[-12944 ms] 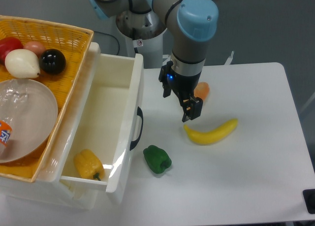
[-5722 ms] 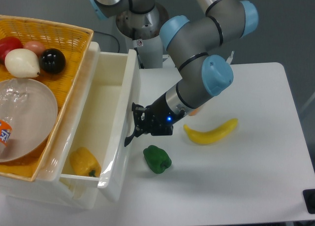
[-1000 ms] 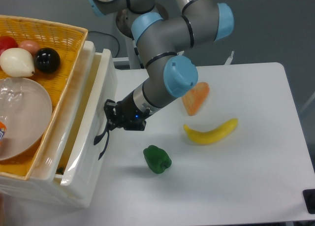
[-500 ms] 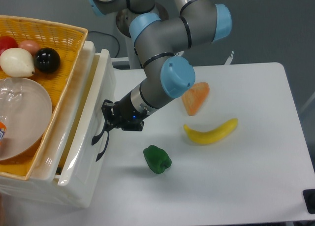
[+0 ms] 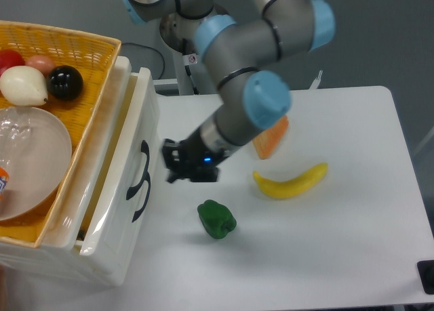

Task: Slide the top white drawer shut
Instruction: 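Pull the gripper back away from the drawer front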

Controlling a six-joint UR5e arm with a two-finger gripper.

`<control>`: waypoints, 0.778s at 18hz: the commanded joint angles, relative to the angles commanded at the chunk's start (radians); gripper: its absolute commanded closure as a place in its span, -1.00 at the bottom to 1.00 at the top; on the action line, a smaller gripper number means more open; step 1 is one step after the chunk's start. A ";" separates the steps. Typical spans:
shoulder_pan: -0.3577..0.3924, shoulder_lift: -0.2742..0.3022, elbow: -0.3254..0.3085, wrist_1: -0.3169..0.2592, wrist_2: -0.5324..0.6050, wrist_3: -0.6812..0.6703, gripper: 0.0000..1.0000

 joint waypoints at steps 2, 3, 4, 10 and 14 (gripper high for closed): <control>0.000 0.008 -0.002 -0.008 0.025 0.002 0.85; -0.015 0.009 -0.011 -0.009 0.026 -0.006 0.85; -0.034 0.009 -0.017 -0.009 0.025 -0.009 0.85; -0.084 -0.011 -0.034 -0.009 0.003 -0.031 0.85; -0.101 -0.006 -0.034 -0.011 0.003 -0.048 0.85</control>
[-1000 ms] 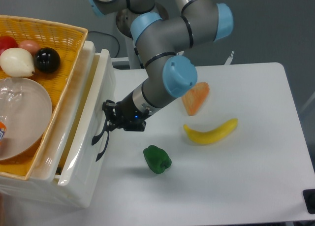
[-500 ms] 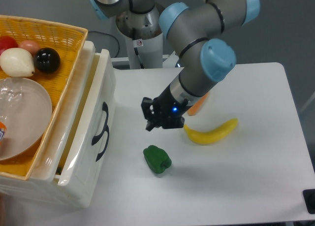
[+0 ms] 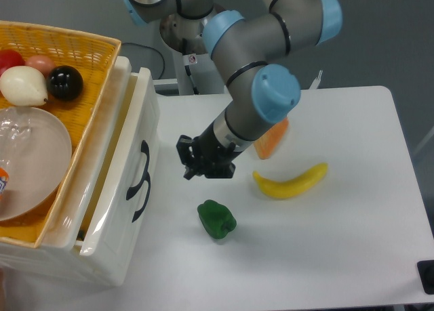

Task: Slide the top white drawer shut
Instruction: 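Pull the gripper back away from the drawer front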

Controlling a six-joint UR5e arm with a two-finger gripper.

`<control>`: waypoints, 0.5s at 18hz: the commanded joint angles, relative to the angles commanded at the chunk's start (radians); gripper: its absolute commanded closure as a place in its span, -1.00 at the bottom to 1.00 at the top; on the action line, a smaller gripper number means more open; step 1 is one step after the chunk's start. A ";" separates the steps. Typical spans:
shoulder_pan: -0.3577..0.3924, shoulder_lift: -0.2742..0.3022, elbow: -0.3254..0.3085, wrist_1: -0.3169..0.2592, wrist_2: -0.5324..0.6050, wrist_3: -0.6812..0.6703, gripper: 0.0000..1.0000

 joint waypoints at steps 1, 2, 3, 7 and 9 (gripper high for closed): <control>-0.002 -0.001 -0.002 0.000 -0.002 -0.003 0.85; -0.003 -0.005 -0.002 0.000 -0.002 -0.006 0.85; -0.006 -0.005 -0.002 0.002 -0.003 -0.011 0.85; -0.020 -0.008 -0.014 0.003 -0.018 -0.017 0.85; -0.021 -0.006 -0.014 0.002 -0.037 -0.017 0.85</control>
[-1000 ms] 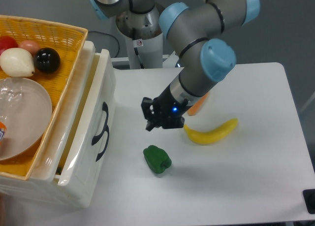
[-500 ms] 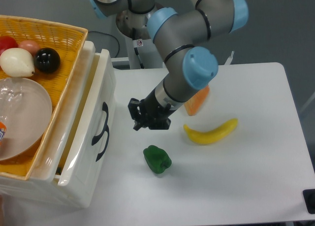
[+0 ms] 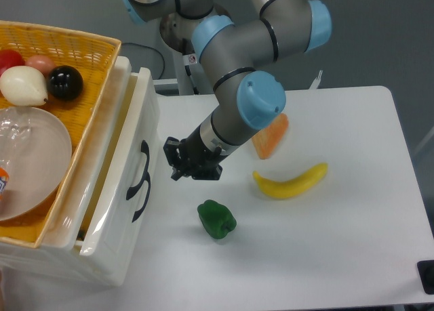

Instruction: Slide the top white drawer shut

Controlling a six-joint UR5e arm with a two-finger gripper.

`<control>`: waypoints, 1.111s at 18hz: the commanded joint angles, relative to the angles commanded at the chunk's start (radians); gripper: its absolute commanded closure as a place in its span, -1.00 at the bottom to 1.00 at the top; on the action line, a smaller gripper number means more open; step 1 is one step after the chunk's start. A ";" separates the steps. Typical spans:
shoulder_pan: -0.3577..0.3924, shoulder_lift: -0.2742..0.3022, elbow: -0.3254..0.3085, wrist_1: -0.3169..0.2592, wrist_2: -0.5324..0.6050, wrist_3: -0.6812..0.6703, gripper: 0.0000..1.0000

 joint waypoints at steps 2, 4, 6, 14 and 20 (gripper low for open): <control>-0.006 0.000 -0.002 0.000 -0.015 -0.002 0.85; -0.008 0.002 -0.002 -0.002 -0.029 -0.011 0.85; -0.011 0.002 -0.003 0.000 -0.035 -0.015 0.85; -0.032 -0.003 -0.005 0.002 -0.045 -0.034 0.85; -0.038 -0.003 -0.005 0.000 -0.057 -0.034 0.85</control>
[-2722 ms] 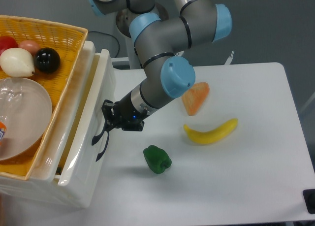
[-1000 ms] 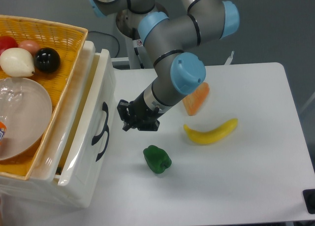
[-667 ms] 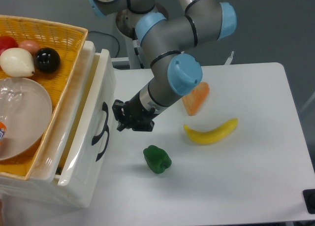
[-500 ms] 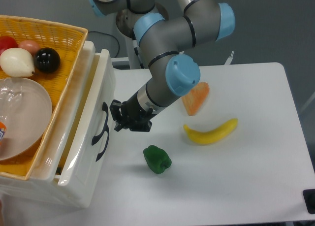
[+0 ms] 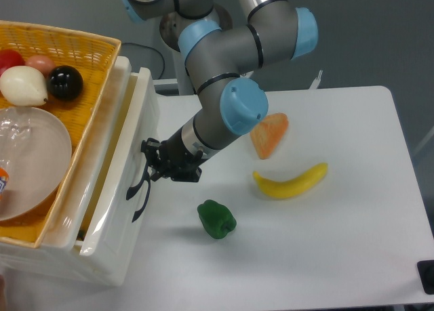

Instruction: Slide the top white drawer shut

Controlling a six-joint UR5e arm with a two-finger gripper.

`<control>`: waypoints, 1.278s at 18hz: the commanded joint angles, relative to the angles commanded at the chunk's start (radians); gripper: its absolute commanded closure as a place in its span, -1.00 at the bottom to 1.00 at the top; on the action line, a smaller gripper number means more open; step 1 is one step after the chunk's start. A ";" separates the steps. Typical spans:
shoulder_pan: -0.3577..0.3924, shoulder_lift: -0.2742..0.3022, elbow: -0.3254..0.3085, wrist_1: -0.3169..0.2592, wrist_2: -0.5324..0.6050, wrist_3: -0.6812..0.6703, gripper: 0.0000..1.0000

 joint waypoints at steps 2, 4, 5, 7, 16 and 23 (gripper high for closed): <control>-0.002 0.000 0.000 0.000 -0.006 0.000 0.85; -0.002 0.000 -0.006 0.000 -0.011 -0.002 0.85; -0.003 0.000 -0.006 -0.002 -0.014 -0.002 0.85; -0.006 -0.002 -0.006 -0.002 -0.025 -0.002 0.85; -0.006 -0.002 -0.006 0.000 -0.034 0.000 0.85; -0.009 -0.006 -0.006 -0.002 -0.037 0.000 0.84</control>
